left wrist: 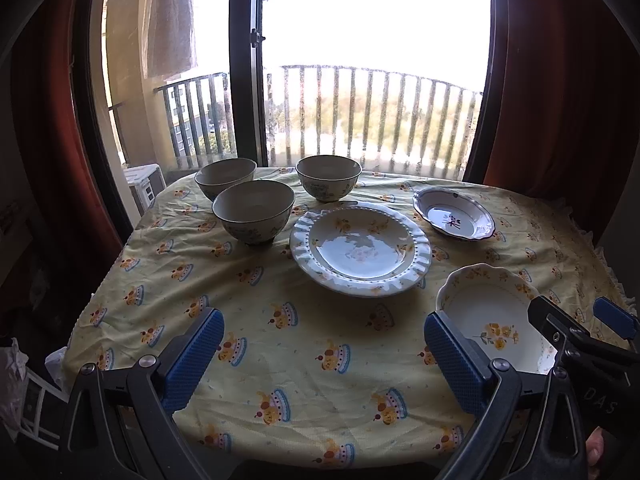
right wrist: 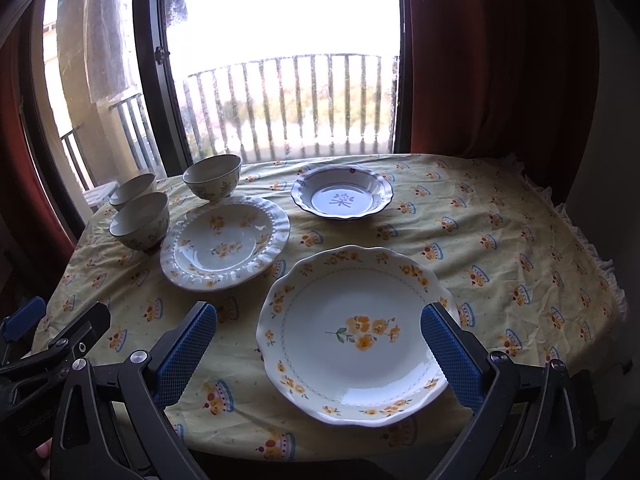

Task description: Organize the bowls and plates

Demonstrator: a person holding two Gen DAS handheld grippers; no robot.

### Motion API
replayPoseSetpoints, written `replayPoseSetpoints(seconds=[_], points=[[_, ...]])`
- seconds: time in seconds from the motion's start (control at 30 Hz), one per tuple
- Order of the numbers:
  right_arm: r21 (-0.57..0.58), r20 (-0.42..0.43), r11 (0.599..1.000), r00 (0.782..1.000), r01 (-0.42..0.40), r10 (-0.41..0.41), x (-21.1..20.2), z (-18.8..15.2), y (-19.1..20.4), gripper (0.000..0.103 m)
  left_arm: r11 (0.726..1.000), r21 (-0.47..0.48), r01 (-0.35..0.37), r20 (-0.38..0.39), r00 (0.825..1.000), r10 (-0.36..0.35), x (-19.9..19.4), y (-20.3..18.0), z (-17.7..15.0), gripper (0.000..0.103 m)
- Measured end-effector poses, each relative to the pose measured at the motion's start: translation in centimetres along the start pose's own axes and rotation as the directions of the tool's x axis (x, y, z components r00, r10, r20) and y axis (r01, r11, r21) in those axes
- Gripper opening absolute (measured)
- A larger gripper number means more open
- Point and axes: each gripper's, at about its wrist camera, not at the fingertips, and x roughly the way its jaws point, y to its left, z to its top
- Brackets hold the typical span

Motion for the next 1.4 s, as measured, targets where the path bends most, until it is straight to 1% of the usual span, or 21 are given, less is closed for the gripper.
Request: replayPoseSetpoints(seconds=[0.27,0.4,0.53,0.67,0.77,0.93,1.03,1.23,1.4], points=[[0.0,-0.001,1.0,1.0,-0.003,0.003,0.1,0.1,-0.1,0.103,1.0,0.0,0.002,0.001,1.0,-0.002,0.0,0.1,0.0,0.101],[0.007,0.003,1.0,1.0,-0.005,0.005,0.2,0.3,-0.2,0.103,1.0,0.006,-0.001,-0.012,1.0,0.002,0.1,0.1,0.0,0.101],[0.015,-0.033,1.0,0.999,-0.014,0.014,1.0,0.6,0.2,0.103,1.0,0.009,-0.002,-0.018,1.0,0.002,0.5,0.3,0.3,0.1],[0.024,-0.027,1.0,1.0,0.005,-0.004,0.8,0.9,0.6,0.103,0.999,0.03,0.01,-0.021,1.0,-0.01,0.9,0.7,0.6,0.1],[0.038,-0.017,0.999,1.0,0.02,-0.019,0.7,1.1,1.0,0.103,0.999,0.037,0.022,-0.032,0.999,-0.02,1.4,1.1,1.2,0.1],[0.039,-0.033,0.999,0.999,0.037,-0.035,0.7,1.7,2.6,0.103,0.999,0.047,0.027,-0.045,0.999,-0.024,2.0,1.9,3.0,0.099],[0.053,-0.06,0.998,0.998,0.026,-0.023,1.0,2.5,3.4,0.103,0.998,0.041,0.046,-0.059,0.997,-0.043,2.5,2.6,4.1,0.098],[0.082,-0.074,0.994,0.995,0.068,-0.062,0.8,3.7,4.8,0.103,0.996,0.035,0.087,-0.101,0.991,-0.083,3.4,3.3,5.1,0.096],[0.107,-0.088,0.99,0.993,0.088,-0.079,0.7,4.2,5.2,0.103,0.993,0.052,0.107,-0.109,0.989,-0.101,3.9,2.9,5.8,0.096]])
